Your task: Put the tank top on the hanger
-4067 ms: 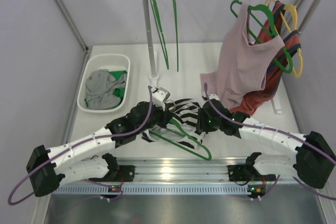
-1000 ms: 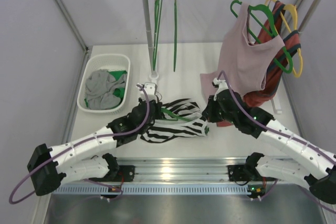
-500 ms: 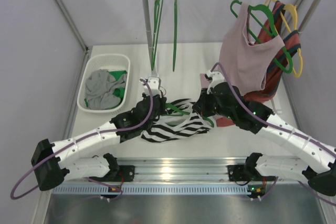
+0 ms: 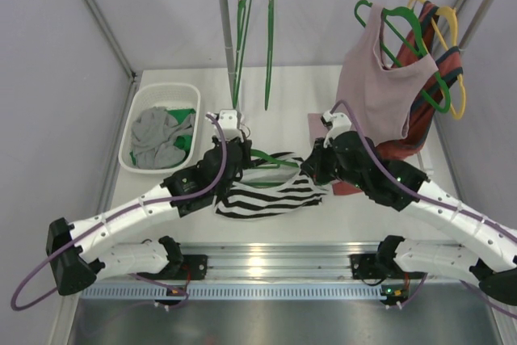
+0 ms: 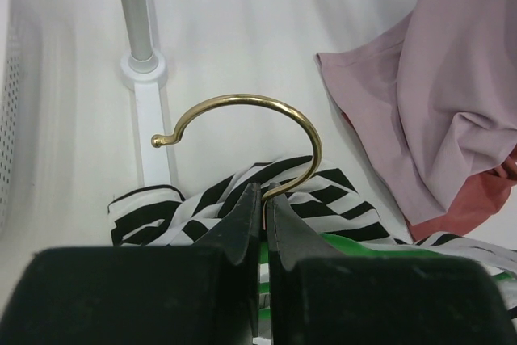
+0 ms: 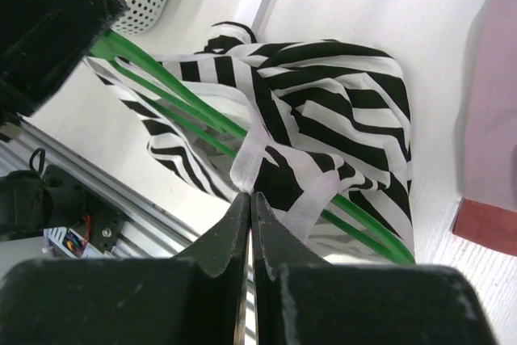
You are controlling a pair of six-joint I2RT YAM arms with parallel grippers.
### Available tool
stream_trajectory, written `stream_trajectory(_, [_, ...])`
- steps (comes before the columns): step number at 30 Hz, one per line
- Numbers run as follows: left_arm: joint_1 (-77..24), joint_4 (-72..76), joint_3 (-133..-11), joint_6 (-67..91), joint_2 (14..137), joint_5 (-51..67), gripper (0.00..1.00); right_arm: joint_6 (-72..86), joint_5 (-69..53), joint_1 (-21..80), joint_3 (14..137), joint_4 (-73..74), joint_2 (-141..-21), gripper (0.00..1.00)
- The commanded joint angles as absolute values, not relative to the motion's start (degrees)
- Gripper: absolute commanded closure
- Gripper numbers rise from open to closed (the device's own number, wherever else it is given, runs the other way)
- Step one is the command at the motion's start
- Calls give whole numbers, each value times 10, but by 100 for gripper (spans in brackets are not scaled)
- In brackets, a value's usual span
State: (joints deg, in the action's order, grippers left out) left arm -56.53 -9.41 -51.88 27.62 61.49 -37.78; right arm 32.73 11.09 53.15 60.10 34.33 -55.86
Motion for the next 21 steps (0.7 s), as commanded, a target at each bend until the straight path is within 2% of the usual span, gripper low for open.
stream_trajectory(1, [-568,-98,-555,278,601,-416,100,330,119,540,594,337,-546,100])
stream_trajectory(11, [-597,-84,-578,281,643,-403,100,325,141,576,665,345,-562,100])
stream_trajectory(16, [-604,-78,-581,275,638,-410,100,330,161,585,655,352,-560,100])
stream_trajectory(19, [-606,-80,-584,267,628,-415,100,334,165,585,623,349,-552,89])
stream_trajectory(20, [-605,-86,-586,265,623,-417,100,333,157,585,597,335,-535,79])
stream_trajectory(21, [-606,-90,-594,261,620,-417,100,330,156,585,584,329,-524,75])
